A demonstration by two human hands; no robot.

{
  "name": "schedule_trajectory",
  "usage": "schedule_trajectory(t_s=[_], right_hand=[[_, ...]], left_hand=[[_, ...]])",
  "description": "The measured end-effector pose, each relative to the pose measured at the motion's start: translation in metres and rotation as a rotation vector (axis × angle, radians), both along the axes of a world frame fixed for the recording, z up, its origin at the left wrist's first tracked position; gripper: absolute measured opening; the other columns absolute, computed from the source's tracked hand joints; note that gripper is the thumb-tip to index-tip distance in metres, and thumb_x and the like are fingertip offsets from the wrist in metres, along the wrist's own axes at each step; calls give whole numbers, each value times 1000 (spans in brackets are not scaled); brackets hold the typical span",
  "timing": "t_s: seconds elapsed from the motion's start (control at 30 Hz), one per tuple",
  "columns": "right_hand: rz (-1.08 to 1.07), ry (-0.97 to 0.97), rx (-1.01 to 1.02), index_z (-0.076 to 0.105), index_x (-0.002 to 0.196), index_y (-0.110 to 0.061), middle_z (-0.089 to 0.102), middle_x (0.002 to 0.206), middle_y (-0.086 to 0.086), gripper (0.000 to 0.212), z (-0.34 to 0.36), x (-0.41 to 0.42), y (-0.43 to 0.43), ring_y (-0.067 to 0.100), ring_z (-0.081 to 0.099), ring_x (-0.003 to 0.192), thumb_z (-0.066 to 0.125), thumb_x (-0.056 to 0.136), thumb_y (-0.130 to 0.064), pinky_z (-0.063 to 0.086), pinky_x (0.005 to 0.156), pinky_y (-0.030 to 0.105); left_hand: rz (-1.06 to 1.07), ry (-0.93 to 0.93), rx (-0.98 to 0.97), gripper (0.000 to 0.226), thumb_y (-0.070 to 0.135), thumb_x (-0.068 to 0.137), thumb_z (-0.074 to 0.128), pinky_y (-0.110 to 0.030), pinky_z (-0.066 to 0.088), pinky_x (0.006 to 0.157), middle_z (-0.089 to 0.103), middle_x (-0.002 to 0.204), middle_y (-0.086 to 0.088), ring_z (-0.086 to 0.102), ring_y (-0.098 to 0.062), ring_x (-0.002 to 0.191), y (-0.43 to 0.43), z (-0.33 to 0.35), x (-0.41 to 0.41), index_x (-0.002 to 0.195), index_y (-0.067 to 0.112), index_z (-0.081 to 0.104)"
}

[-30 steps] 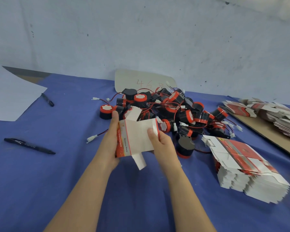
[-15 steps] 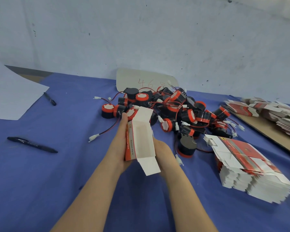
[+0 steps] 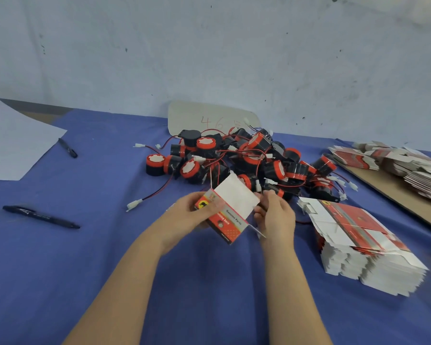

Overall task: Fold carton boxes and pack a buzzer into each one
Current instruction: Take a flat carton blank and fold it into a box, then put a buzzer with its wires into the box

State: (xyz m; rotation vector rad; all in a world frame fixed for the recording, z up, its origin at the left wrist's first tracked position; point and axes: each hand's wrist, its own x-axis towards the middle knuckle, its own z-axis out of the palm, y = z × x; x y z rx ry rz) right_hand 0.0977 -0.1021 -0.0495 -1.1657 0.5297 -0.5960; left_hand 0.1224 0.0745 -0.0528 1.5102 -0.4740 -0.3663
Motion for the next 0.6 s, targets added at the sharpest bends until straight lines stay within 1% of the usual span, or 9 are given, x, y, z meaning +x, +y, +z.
schedule_trajectory(t_s=[0.1,0.17,0.2,0.27,0.3,0.33,0.4,0.47,0.6], right_hand=[[-331,47,-656,64,102,-12,65,104,6,16,0,-2,6,13,57,85,50,94,-9,36,70,11],[-399,155,-939,62,113,-10,57,125,10,24,-2,-4,7,27,47,115,53,91,-8,29,91,18],[-371,278,-1007,58,123,-11,48,138,11,32,-4,-4,7,31,36,128,54,91,-13,25,103,29],[-255,555,-1084,42,139,-15,26,154,14,49,-8,-6,5,32,12,143,54,94,-24,14,114,44],[-214,635,-1112,37,143,-15,22,155,15,53,-10,-7,3,32,8,144,54,94,-28,12,115,46],[-201,675,-1129,35,143,-15,22,155,15,54,-10,-8,1,32,9,144,54,94,-29,12,115,46],[-195,717,-1163,39,140,-16,32,151,13,50,-9,-9,-1,32,19,140,53,94,-29,17,113,46],[-186,743,-1185,43,136,-18,43,143,11,44,-8,-8,-1,32,28,135,52,94,-27,22,109,46],[-118,754,-1207,44,135,-22,45,139,9,42,-7,-8,3,32,30,132,52,94,-24,22,108,45]], left_hand=[[258,64,-76,70,60,56,74,-35,52,94,70,108,0,67,-15,102,-1,-5,7,110,19,57],[393,71,-53,59,51,70,75,-25,50,88,63,113,4,62,-8,102,-6,-9,9,112,20,48],[420,41,6,55,46,74,75,-15,47,79,59,113,8,58,-1,99,-9,-11,9,112,22,43],[390,-61,163,56,41,76,76,-8,42,66,53,108,17,53,4,95,-11,-16,7,114,24,38],[353,-126,244,59,42,74,78,-8,42,67,54,108,18,54,2,98,-10,-19,6,116,23,40],[308,-193,316,61,43,72,80,-9,43,71,57,109,18,55,0,102,-9,-21,6,118,23,45],[254,-301,414,58,42,71,81,-21,50,84,64,112,14,58,-5,107,-5,-22,6,121,27,57],[267,-338,483,52,41,72,81,-32,50,92,65,114,9,58,-11,109,0,-20,7,119,28,61],[221,-305,516,52,40,74,79,-32,49,94,65,118,7,57,-12,111,5,-19,10,121,28,60]])
